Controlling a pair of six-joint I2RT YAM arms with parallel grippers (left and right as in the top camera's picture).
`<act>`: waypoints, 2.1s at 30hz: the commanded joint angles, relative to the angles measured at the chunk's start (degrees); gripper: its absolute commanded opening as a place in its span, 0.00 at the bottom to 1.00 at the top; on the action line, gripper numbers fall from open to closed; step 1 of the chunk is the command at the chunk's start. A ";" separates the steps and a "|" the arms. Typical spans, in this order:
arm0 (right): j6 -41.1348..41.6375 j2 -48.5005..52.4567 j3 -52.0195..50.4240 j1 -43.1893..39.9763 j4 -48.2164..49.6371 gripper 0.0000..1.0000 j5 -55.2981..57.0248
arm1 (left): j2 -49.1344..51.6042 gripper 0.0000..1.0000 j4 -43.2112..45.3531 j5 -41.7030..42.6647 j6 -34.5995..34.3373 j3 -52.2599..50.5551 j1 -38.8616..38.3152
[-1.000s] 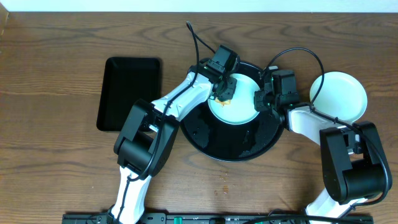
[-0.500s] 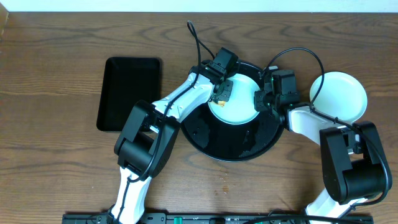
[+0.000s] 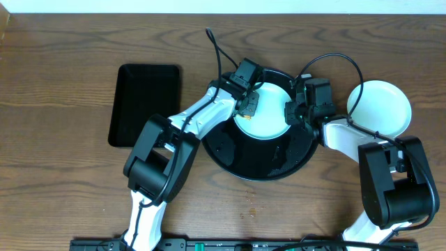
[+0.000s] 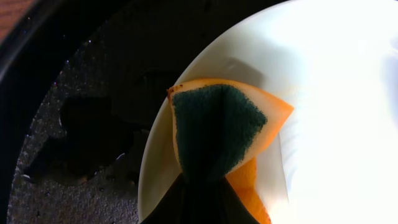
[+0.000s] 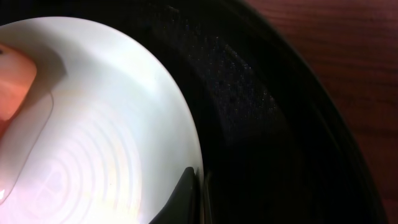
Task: Clean dirty plates on tray and stack at the side
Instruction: 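Scrub the white plate with the sponge in the left gripper, then return the sponge to the black rectangular tray with the left gripper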
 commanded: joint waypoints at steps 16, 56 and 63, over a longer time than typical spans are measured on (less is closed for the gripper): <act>0.11 1.18 0.02 -0.37 -0.83 0.01 0.15 | 2.58 0.08 -2.27 6.80 0.52 -6.32 -1.53; 0.11 1.18 0.02 -0.37 -0.57 0.20 0.17 | -24.98 0.08 1.70 24.92 -0.98 -1.97 9.51; 0.11 1.18 0.02 -0.37 -0.81 0.31 0.17 | -31.04 0.08 -9.25 14.88 -0.68 -1.99 21.46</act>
